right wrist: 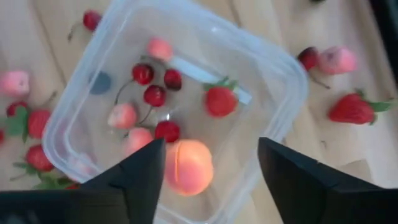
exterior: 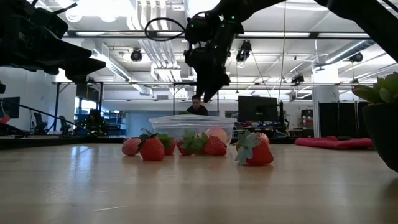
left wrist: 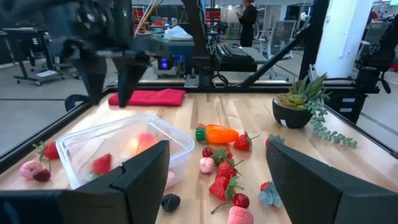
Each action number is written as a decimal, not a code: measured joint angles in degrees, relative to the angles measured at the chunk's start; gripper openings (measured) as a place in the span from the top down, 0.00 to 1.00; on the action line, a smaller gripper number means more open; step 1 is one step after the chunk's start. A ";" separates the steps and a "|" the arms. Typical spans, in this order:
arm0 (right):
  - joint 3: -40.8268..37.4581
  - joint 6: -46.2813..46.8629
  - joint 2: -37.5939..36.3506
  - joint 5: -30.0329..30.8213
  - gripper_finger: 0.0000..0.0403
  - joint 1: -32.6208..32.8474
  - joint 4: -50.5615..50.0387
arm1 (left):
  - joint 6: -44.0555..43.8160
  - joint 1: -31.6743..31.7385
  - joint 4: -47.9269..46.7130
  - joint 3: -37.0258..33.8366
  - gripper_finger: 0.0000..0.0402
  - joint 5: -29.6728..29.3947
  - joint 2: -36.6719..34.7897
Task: Pick and placing Produce into tupperware
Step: Put the red strawberry into the transparent container
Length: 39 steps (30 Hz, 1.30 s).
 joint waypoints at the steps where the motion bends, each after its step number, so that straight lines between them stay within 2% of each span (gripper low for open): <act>1: 0.73 1.03 0.00 1.11 0.35 -0.16 -0.01 | -0.01 0.00 -0.04 0.02 0.36 0.01 -0.01; 3: 2.38 4.60 0.00 2.77 0.33 -1.10 -0.10 | 0.02 0.02 -0.01 0.02 0.36 0.00 -0.02; 8: 5.39 21.14 0.71 2.35 0.32 -7.62 -1.95 | 0.01 0.01 -0.01 0.00 0.36 0.01 -0.02; 10: 5.38 24.53 2.04 2.11 0.33 -10.16 -2.64 | 0.01 0.02 -0.02 0.00 0.36 0.00 -0.02; 14: 4.93 28.48 5.07 -3.23 0.36 -13.04 -2.58 | 0.01 -0.01 -0.01 0.01 0.36 0.02 0.00; 19: 6.29 29.40 10.48 -3.57 0.41 -14.63 -0.37 | 0.02 0.00 -0.06 0.02 0.36 0.01 -0.04; 28: 17.79 28.29 20.56 0.26 0.43 -14.97 -4.82 | 0.00 0.01 -0.02 0.01 0.36 0.01 -0.04; 32: 21.30 27.49 22.54 3.23 0.43 -14.97 -7.29 | 0.00 0.02 0.00 -0.01 0.36 0.00 -0.03; 39: 21.32 27.45 23.97 4.19 0.44 -14.99 -10.50 | 0.00 0.00 -0.02 0.00 0.36 0.00 -0.04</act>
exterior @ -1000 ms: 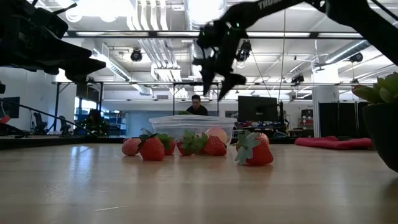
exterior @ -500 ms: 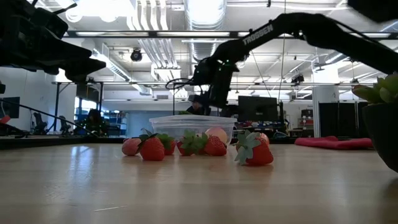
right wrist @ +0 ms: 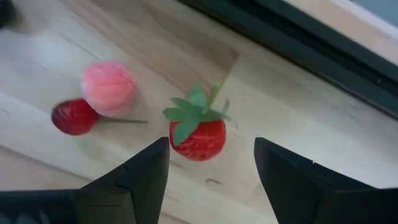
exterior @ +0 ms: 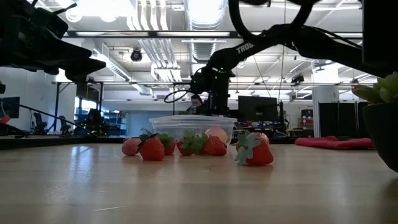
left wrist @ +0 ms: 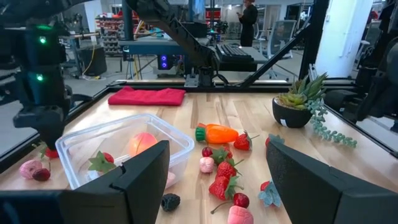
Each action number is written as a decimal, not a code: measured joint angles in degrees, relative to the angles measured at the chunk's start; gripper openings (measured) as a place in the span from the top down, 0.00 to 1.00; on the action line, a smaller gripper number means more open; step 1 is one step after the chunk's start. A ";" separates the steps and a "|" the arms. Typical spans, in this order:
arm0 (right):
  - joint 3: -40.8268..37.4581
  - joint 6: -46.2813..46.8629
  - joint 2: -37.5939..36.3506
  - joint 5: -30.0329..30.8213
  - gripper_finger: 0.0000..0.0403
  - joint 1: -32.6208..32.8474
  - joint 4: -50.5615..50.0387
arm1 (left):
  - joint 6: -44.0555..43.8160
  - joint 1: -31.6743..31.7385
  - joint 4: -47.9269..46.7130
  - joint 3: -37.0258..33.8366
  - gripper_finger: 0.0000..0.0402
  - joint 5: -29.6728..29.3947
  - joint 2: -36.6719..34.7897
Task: Pick and placing Produce into tupperware
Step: Put the red strawberry into the transparent container
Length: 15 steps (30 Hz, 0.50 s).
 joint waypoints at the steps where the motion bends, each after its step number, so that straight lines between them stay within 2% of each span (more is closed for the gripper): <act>1: 0.00 0.00 0.12 0.00 0.45 0.00 -0.21 | 0.01 0.02 0.02 0.00 0.36 0.00 -0.01; 15: -0.04 -0.90 0.14 0.02 0.55 -0.09 0.51 | 0.00 0.01 -0.01 0.01 0.36 0.00 0.00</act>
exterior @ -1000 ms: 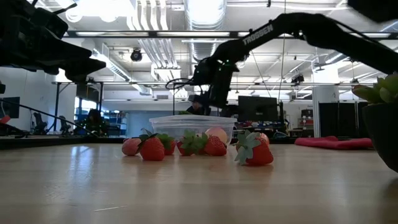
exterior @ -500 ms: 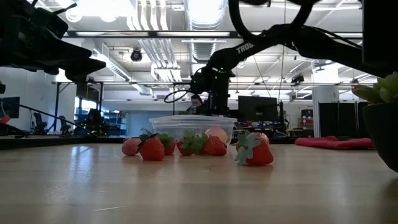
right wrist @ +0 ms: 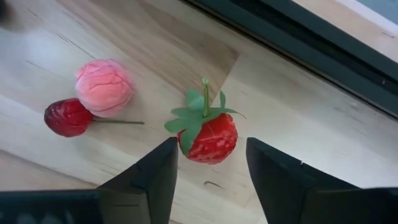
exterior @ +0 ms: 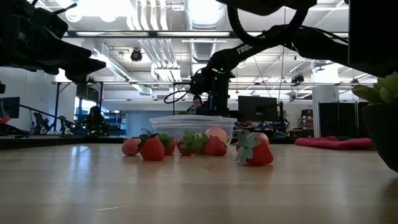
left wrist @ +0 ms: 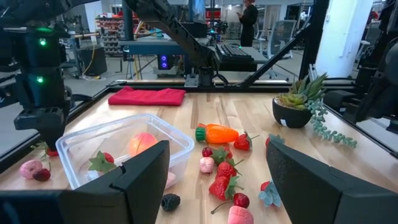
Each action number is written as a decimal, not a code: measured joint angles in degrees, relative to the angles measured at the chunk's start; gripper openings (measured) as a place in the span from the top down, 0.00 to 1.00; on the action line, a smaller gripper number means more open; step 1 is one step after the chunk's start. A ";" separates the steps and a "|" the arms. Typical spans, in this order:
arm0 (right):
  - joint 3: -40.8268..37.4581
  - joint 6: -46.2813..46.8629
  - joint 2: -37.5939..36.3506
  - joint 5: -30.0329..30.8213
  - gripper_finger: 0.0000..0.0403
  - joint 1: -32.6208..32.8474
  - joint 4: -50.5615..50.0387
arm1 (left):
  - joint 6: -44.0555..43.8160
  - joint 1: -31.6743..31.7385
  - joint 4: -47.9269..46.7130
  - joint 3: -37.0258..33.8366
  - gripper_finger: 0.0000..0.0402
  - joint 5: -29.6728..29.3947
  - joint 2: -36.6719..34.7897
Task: Pick and placing Produce into tupperware
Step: Put the red strawberry into the transparent container
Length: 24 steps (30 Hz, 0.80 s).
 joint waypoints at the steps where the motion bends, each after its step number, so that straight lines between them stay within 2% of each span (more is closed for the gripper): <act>1: 0.00 -0.24 0.00 0.00 0.55 -0.04 0.01 | -0.01 -0.02 0.00 -0.02 0.36 0.02 0.01; 24: -0.32 -3.81 0.00 -0.38 0.55 -0.39 -0.10 | -0.01 0.00 0.02 -0.02 0.36 0.00 -0.01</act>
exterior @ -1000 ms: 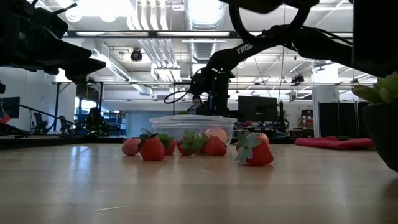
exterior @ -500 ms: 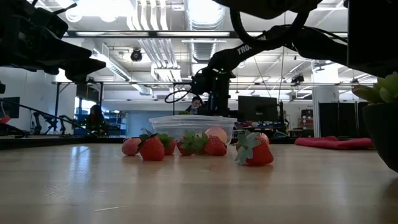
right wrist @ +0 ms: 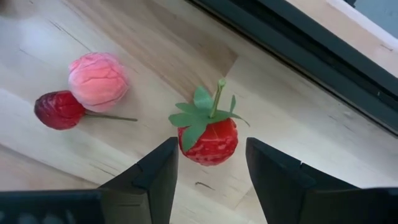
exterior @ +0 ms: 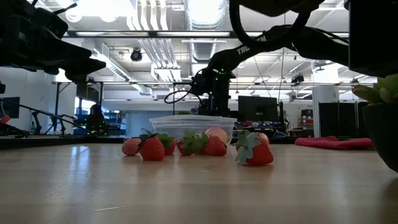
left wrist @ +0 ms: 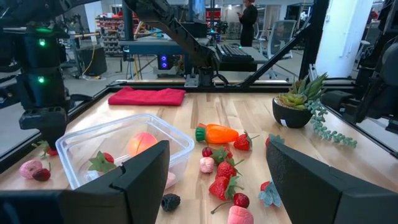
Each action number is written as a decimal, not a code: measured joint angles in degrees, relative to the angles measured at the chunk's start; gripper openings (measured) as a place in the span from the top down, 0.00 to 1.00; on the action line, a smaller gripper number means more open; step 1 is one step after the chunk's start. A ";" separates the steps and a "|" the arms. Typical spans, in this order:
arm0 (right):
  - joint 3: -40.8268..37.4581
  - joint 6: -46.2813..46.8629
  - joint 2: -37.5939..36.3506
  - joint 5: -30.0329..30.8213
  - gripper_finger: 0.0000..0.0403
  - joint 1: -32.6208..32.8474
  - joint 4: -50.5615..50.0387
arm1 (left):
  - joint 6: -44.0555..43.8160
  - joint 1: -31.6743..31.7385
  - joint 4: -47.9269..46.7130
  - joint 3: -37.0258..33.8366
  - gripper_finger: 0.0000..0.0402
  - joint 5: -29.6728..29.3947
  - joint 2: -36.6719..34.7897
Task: Pick and placing Produce into tupperware
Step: Put the red strawberry into the transparent container
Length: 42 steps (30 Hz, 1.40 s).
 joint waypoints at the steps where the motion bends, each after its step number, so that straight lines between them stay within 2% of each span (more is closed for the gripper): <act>1: -0.08 -0.03 0.00 -0.31 0.56 0.00 -0.01 | 0.01 -0.01 -0.01 0.01 0.36 0.00 0.00; 13: -0.45 -0.05 -0.04 -1.55 0.68 0.00 0.04 | 0.02 -0.01 -0.01 0.01 0.36 0.00 0.00; 23: -0.51 -0.86 -0.04 -0.67 0.60 0.00 0.75 | 0.02 -0.02 0.00 0.02 0.36 0.00 0.00; 34: -0.51 -0.89 -0.04 1.85 0.63 -0.02 1.00 | 0.02 0.00 -0.02 0.02 0.36 0.00 0.02; 42: -0.51 -0.89 -0.04 1.88 0.54 -0.02 2.13 | 0.01 0.00 -0.01 0.01 0.36 0.00 0.00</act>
